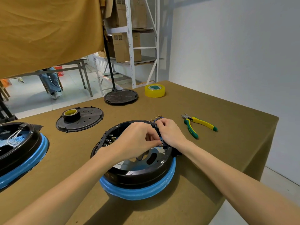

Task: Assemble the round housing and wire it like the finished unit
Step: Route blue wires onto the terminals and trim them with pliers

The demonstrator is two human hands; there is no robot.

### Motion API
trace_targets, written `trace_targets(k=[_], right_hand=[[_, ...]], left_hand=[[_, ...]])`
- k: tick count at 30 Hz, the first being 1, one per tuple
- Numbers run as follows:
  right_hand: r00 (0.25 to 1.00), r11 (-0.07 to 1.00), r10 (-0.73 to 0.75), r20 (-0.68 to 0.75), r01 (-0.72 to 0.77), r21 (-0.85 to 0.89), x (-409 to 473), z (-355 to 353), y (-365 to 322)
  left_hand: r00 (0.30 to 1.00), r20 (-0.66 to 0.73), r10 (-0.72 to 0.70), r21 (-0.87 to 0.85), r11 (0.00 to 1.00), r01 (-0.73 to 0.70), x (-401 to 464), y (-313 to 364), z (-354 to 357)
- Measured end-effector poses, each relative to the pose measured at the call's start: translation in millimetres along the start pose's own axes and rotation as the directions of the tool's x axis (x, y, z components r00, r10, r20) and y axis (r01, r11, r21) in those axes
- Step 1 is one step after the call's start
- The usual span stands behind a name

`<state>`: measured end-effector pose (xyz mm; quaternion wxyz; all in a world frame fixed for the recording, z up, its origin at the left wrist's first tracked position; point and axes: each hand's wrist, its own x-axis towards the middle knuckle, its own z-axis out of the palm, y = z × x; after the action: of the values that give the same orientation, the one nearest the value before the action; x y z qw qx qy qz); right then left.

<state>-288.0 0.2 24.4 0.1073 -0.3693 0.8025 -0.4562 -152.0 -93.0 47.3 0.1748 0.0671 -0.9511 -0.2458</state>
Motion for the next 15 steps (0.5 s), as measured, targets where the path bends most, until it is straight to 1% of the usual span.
trace_targets(k=[2, 7, 11, 15], right_hand=[[1.000, 1.000, 0.003, -0.001, -0.003, 0.003, 0.2, -0.5, -0.2], [1.000, 1.000, 0.005, 0.002, -0.005, 0.017, -0.5, -2.2, 1.2], [1.000, 1.000, 0.000, -0.013, 0.000, 0.012, 0.2, 0.2, 1.6], [1.000, 1.000, -0.005, -0.023, 0.005, 0.002, 0.7, 1.0, 1.5]], left_hand=[[1.000, 0.000, -0.006, -0.017, 1.000, 0.006, -1.0, 0.7, 0.1], [1.000, 0.029, 0.002, -0.123, 0.992, 0.001, -5.8, -1.7, -0.7], [1.000, -0.027, -0.002, -0.094, 0.996, -0.001, -5.7, 0.4, 4.3], [0.999, -0.049, -0.005, -0.091, 0.996, 0.001, -7.6, 2.1, 5.3]])
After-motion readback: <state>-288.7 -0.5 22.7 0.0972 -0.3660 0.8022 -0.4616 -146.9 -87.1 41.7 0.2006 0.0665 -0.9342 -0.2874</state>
